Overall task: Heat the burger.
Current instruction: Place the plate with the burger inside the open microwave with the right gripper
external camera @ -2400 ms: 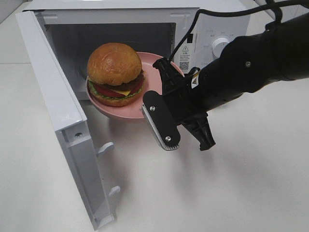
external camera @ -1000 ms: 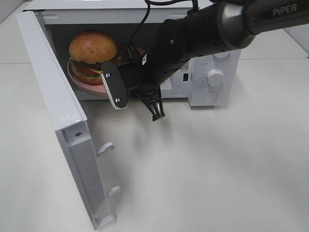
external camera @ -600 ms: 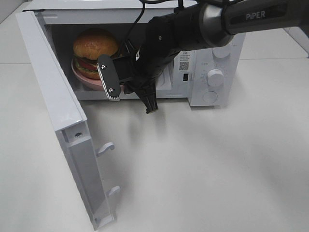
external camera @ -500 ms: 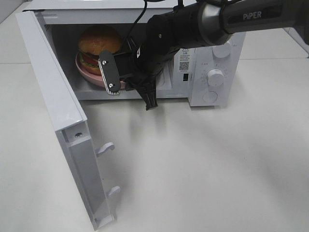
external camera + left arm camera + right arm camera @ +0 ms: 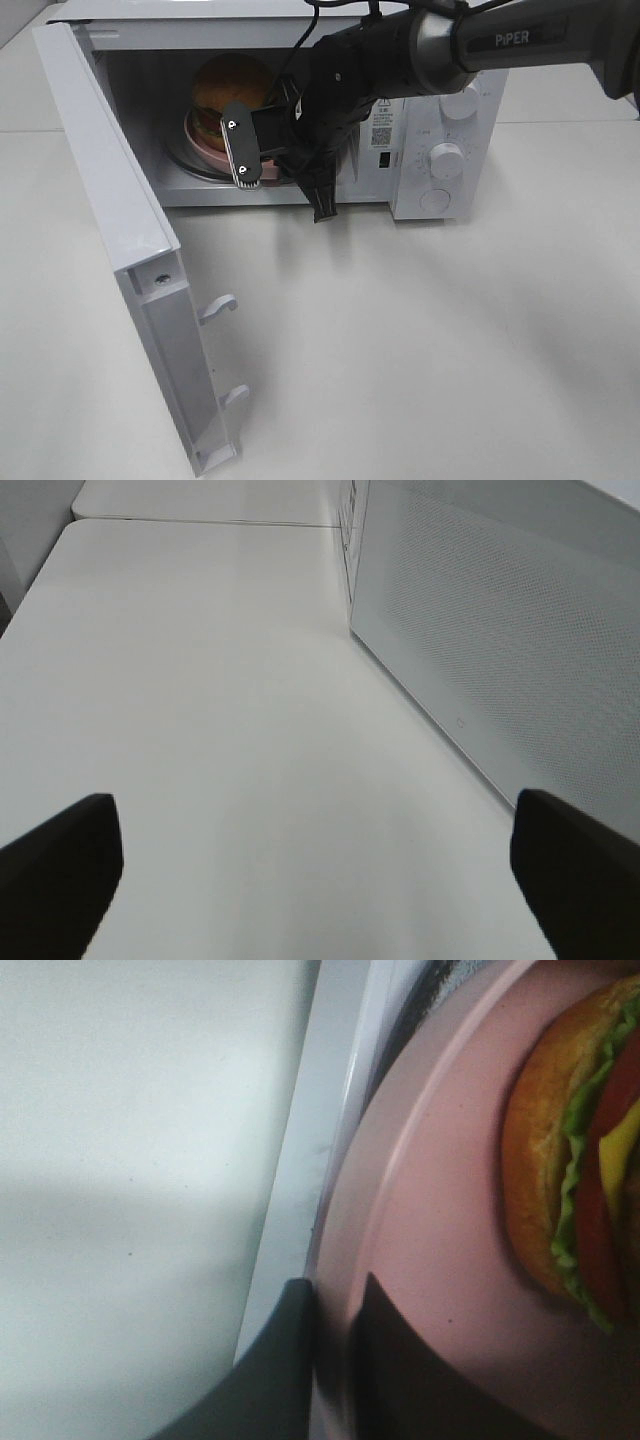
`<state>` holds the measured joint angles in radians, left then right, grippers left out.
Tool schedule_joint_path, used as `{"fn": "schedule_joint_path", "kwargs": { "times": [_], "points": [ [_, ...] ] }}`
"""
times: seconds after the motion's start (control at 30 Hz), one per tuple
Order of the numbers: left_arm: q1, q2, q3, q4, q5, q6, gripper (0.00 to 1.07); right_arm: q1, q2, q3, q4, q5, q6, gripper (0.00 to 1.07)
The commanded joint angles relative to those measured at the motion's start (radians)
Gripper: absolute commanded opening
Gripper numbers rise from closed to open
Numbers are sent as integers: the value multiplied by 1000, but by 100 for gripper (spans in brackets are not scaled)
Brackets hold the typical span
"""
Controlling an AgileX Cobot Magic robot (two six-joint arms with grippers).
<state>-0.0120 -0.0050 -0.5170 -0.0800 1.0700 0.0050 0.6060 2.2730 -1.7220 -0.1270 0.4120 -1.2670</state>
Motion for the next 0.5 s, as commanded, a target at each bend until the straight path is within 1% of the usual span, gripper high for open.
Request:
{"fn": "schedule_joint_path", "kwargs": {
  "times": [0.03, 0.17, 0.2, 0.3, 0.33, 0.37, 0.4, 0.43, 0.47, 0.5],
  "points": [
    [-6, -15, 0, -3, 0, 2, 98, -1, -12, -21, -12, -62, 3, 0],
    [-6, -15, 0, -3, 0, 2, 98, -1, -12, -21, -12, -63, 3, 0],
    [-6, -15, 0, -3, 0, 2, 98, -1, -12, -21, -12, -63, 3, 4],
    [-6, -15, 0, -3, 0, 2, 98, -1, -12, -21, -12, -64, 3, 7],
    [-6, -15, 0, -3, 0, 2, 98, -1, -12, -21, -12, -67, 3, 12],
    [-6, -15, 0, -3, 0, 2, 98, -1, -12, -21, -12, -67, 3, 12],
    [-6, -15, 0, -3, 0, 2, 98, -1, -12, -21, -12, -82, 3, 18],
    [-6, -15, 0, -3, 0, 2, 98, 0, -12, -21, -12, -86, 3, 22],
    [-6, -15, 0, -3, 0, 2, 98, 0, -12, -21, -12, -86, 3, 22],
    [-6, -15, 0, -3, 0, 2, 98, 2, -12, -21, -18, -89, 3, 30]
  ]
}}
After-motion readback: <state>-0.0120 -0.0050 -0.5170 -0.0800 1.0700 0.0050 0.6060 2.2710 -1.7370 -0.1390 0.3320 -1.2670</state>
